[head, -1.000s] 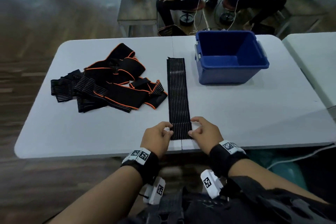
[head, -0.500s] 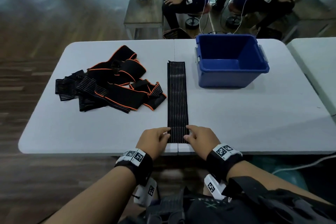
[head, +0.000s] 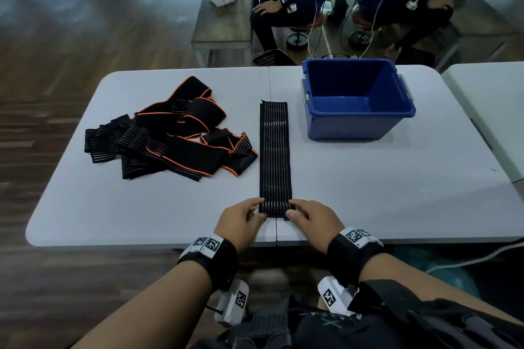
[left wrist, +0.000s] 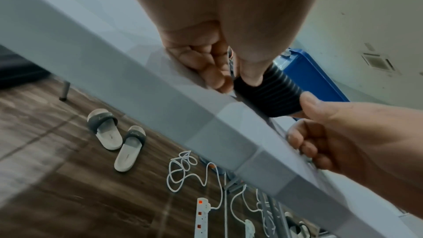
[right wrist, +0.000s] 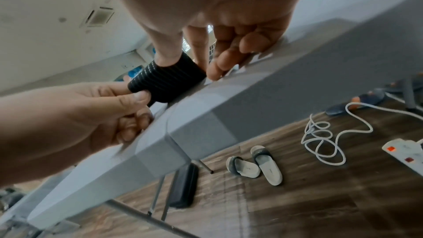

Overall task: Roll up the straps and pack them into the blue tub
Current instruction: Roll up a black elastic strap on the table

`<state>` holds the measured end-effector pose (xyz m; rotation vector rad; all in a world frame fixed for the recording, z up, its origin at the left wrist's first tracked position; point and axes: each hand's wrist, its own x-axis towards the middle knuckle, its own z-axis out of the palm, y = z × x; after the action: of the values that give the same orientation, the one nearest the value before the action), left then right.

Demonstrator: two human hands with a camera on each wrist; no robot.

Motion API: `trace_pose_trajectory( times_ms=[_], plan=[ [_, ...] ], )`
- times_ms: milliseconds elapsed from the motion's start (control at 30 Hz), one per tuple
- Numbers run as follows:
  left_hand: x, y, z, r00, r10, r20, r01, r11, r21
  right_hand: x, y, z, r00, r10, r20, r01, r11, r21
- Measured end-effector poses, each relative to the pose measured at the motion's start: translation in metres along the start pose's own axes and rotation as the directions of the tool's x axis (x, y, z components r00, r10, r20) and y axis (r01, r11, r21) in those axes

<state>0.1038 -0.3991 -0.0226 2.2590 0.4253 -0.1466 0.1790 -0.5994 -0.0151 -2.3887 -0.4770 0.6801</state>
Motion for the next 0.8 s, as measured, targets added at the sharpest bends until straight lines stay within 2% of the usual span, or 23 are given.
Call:
trace_pose_trajectory(
  times_ms=[200,533,600,700,800],
  plan=[
    [0.001,0.004,0.005,0.991,-0.135,-0.010,0.134,0.990,-0.034,0.000,-0.005,0.001,0.997,0.067,-0.036,-0.064,0.996,0.069],
    [0.000,0.017,0.003,0.981,-0.191,-0.026,0.193,0.967,0.165,0.008,-0.013,-0.004,0.981,0.191,-0.016,-0.192,0.980,-0.057],
    [0.001,0.019,0.002,0.982,-0.187,-0.034,0.190,0.964,0.189,0.009,-0.015,-0.004,0.979,0.205,-0.012,-0.205,0.976,-0.073],
    [-0.001,0.018,0.003,0.985,-0.163,-0.050,0.168,0.979,0.112,0.010,-0.016,-0.004,0.976,0.212,-0.048,-0.214,0.975,-0.052],
    [-0.002,0.014,0.005,0.997,-0.064,-0.032,0.067,0.990,0.121,0.008,-0.015,-0.003,0.974,0.208,-0.094,-0.210,0.978,-0.016]
  ],
)
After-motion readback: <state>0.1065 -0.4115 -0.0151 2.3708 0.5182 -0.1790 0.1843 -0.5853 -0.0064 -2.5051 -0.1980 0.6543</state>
